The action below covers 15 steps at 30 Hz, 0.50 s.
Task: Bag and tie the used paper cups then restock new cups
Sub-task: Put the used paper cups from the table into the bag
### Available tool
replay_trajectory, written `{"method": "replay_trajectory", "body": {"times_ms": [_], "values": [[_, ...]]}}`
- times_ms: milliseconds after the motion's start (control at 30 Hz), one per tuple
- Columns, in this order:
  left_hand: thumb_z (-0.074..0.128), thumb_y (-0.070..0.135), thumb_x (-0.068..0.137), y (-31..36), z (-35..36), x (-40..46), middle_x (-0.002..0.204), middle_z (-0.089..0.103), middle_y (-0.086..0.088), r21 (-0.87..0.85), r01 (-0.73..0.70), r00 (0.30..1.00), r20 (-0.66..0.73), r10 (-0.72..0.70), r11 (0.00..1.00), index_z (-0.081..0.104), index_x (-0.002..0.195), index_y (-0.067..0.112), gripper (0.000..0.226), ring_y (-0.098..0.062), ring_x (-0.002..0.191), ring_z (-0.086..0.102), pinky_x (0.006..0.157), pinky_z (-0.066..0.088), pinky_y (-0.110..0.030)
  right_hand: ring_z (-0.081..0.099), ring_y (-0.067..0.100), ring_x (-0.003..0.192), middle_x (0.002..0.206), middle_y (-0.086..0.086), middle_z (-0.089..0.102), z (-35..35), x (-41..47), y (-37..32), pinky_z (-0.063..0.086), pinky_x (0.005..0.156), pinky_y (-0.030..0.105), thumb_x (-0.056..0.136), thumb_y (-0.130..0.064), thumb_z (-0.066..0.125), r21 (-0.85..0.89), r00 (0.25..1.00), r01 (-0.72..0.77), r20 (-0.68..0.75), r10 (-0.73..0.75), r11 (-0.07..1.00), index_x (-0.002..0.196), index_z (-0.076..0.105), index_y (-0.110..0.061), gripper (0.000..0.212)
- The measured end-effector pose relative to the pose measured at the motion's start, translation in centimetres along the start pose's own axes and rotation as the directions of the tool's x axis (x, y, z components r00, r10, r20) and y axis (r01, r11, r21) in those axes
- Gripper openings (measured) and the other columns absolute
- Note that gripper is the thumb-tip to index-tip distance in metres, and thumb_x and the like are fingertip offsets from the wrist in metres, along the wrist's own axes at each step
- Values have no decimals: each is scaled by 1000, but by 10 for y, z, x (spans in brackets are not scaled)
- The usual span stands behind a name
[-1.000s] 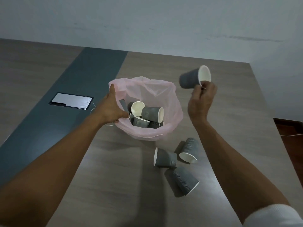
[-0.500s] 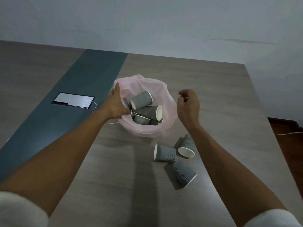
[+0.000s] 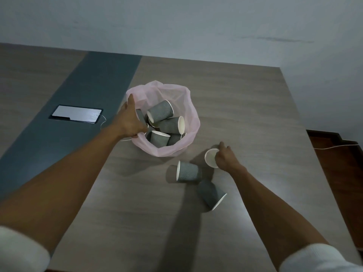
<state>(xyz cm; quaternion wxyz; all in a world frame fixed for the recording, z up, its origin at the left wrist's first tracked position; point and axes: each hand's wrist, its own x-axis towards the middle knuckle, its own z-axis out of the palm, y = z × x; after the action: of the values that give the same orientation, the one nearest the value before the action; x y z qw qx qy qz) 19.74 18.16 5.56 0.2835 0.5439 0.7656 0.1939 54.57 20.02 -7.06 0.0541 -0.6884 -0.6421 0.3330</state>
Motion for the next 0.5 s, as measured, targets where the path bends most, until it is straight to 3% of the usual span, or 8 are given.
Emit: {"method": "replay_trajectory", "body": {"times_ms": [67,133,167,233,300,400,500], "values": [[85,15,70,-1,2,-5,155,31,-10,7,1,1000,2,-1,1000,-6,160,31,129,-40,120,53,52,58,-34,61,47,103,126,31,55,-17,-3,-23,57,77,50,100,-4,41,288,972,6,-225,62,958,128,43,1,29],[85,15,70,-2,3,-10,156,28,-7,-8,-2,1000,7,2,1000,-5,160,32,128,-40,118,54,51,60,-35,66,30,77,114,22,59,-38,-9,-57,56,49,36,102,-9,39,631,913,98,-365,183,770,118,42,-11,16],[84,14,71,-2,4,-11,157,26,-6,-22,-3,1000,10,3,1000,-4,160,33,127,-39,116,54,49,59,-34,64,24,68,108,19,60,-48,-12,-74,53,44,32,102,-12,37,689,876,188,-440,198,699,113,41,-17,13],[84,13,72,-2,4,-15,158,23,-5,-41,2,1000,18,-1,999,-6,160,33,128,-38,113,54,48,59,-32,63,19,69,102,10,61,-61,-16,-107,50,44,27,99,-19,36,679,845,341,-524,104,650,109,42,-22,12],[85,12,72,-1,4,-16,159,23,-4,-44,3,1000,20,-2,999,-8,160,33,129,-36,112,54,48,59,-32,64,22,66,97,8,61,-64,-18,-140,46,40,24,96,-20,37,674,887,395,-457,-68,624,108,46,-19,15],[85,8,72,0,3,-19,161,20,-1,-65,8,1000,21,-7,998,-9,161,33,132,-37,116,53,52,62,-36,71,34,58,96,22,68,-55,-23,-172,55,45,37,90,-4,42,636,935,350,-196,-295,688,111,53,-7,24],[86,8,70,0,5,-23,162,18,2,-92,17,1000,24,-14,996,-8,160,33,133,-40,123,50,53,63,-38,75,30,66,85,16,69,-40,-31,-178,63,61,39,91,3,46,680,959,260,-97,-267,685,116,54,-3,27]]}}
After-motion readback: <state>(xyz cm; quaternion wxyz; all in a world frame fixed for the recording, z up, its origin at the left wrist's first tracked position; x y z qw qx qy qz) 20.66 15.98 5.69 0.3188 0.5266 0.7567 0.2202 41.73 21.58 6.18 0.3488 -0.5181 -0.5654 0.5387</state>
